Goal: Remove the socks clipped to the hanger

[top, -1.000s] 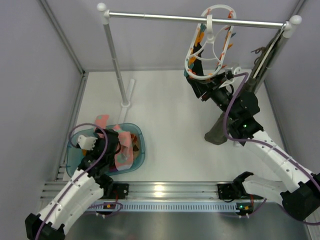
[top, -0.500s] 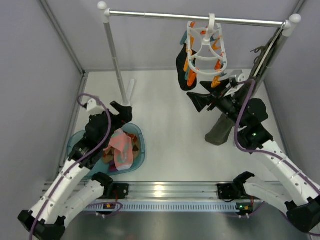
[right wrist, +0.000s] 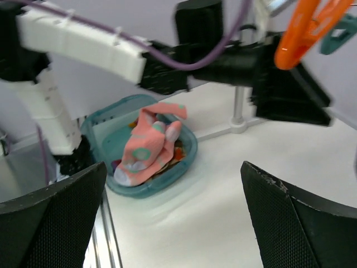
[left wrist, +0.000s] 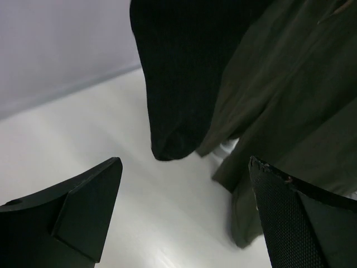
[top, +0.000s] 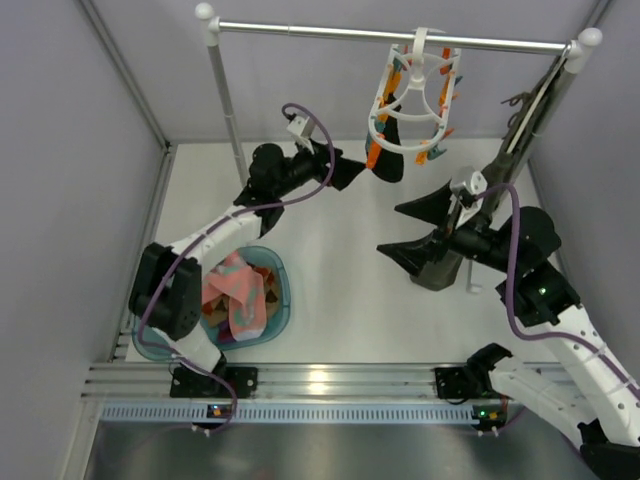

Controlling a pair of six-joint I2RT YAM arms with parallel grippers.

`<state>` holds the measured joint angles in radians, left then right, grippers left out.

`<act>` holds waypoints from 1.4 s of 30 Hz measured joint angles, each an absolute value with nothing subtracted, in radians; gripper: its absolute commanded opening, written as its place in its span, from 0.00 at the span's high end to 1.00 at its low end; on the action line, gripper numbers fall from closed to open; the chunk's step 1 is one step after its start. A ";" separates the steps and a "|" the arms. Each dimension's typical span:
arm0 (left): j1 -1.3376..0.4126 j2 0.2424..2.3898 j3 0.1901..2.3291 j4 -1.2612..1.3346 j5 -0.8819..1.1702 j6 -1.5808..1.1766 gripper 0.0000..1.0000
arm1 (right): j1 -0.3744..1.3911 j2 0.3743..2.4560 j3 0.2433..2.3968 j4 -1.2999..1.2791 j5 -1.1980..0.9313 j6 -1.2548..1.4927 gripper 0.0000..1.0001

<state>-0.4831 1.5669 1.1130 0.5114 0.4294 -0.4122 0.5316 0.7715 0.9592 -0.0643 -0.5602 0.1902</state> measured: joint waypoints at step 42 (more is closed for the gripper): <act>-0.467 2.396 2.022 1.260 0.982 -1.131 0.71 | 0.532 0.674 0.963 -0.294 -0.856 0.031 0.01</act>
